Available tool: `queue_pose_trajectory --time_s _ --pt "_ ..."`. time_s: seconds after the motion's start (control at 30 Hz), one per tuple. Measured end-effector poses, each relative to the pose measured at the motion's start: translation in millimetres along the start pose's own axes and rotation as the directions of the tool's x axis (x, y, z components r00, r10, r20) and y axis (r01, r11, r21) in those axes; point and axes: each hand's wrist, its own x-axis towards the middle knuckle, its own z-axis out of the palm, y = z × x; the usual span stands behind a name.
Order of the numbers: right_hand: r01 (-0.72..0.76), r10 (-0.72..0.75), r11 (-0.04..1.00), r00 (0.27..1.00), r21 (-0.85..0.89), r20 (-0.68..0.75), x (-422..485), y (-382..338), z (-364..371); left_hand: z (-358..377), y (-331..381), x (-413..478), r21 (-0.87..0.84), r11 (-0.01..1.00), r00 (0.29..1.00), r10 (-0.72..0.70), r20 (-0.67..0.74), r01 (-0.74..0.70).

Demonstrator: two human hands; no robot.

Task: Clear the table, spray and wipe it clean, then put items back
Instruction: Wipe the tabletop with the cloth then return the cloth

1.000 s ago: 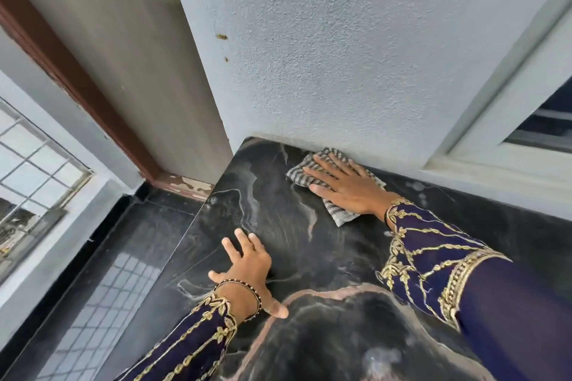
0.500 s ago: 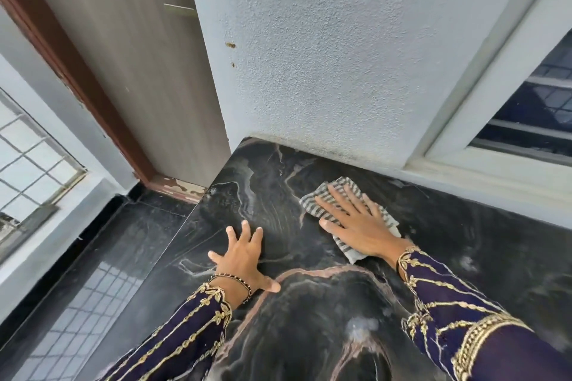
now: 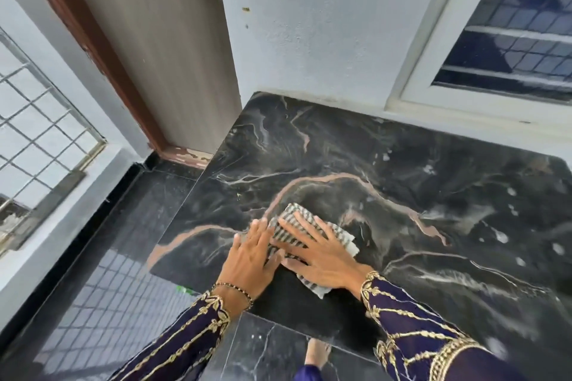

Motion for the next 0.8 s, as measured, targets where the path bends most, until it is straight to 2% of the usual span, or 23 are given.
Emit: queue_pose_trajectory --time_s 0.2,0.4,0.57,0.67,0.8 --pt "0.118 -0.118 0.991 0.993 -0.065 -0.008 -54 -42 29 10 0 -53 0.180 0.983 0.994 0.013 0.104 -0.031" --pt "0.146 -0.154 0.981 0.986 -0.129 -0.057 -105 -48 50 18 14 -59 0.186 0.981 0.986 0.013 0.169 -0.045" --pt "0.129 -0.133 0.988 0.990 -0.083 -0.043 -132 -24 42 19 26 -42 0.174 0.981 0.976 0.043 0.215 -0.081" --pt "0.134 -0.136 0.984 0.991 -0.116 -0.012 -124 0 36 21 34 -30 0.177 0.980 0.976 0.053 0.210 -0.091" --pt "0.073 -0.072 0.995 0.997 -0.069 0.017 -95 42 18 29 43 -7 0.252 0.960 0.971 0.067 0.230 -0.126"
